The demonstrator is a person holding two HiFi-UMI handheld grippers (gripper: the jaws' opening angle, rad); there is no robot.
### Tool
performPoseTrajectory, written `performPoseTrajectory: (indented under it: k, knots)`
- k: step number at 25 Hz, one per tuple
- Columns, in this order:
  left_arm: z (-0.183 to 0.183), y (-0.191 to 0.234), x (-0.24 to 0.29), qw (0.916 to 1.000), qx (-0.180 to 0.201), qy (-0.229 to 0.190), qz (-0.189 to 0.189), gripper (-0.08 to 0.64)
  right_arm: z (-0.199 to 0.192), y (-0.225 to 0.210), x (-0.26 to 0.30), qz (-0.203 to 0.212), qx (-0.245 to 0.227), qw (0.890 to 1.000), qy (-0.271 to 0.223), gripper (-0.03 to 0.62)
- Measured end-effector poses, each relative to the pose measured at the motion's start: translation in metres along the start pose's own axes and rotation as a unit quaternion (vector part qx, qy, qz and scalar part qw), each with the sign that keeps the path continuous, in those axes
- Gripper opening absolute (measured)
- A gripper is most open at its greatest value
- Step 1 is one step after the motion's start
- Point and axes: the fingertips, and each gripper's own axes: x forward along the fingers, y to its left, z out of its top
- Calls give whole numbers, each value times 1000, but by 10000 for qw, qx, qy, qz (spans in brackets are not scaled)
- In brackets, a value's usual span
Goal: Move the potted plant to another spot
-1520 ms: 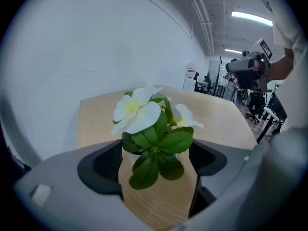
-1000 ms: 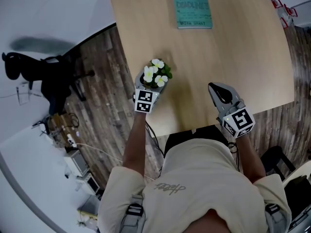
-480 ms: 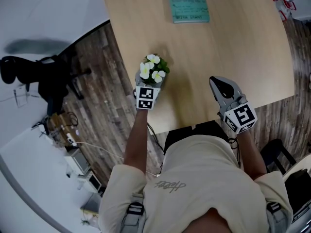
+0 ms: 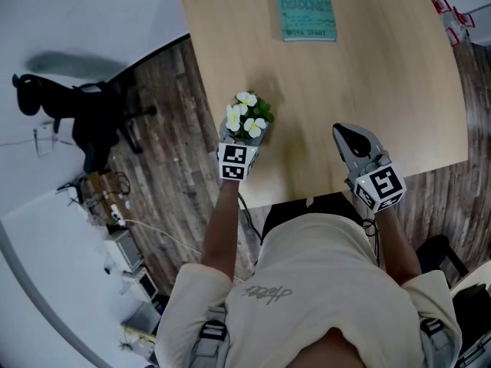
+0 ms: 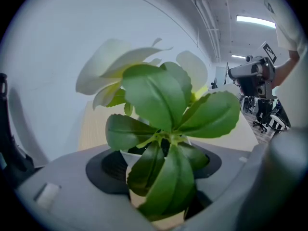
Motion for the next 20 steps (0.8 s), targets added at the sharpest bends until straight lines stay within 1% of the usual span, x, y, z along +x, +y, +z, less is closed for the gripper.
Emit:
performPoseTrajectory:
  k: [6,9,13,17,20]
  knots:
    - [23,-15,-47,9997,21,-24,244,357,16,10,-5,302,-182,9991,-216,3]
    - [33,-20,-66,9990,26,-40,435,357,19,11,-9,452,-297,9982,-274,2]
    - [41,-28,-83,9979,-25,-156,622,357,20,10,-19,535,-373,9974,-306,2]
    - [50,-35,-99,9961,-229,-218,818,357,23,8,-27,595,-390,9968,-357,2]
    - [59,-39,-109,9945,-308,-264,969,357,23,4,-32,658,-410,9962,-385,2]
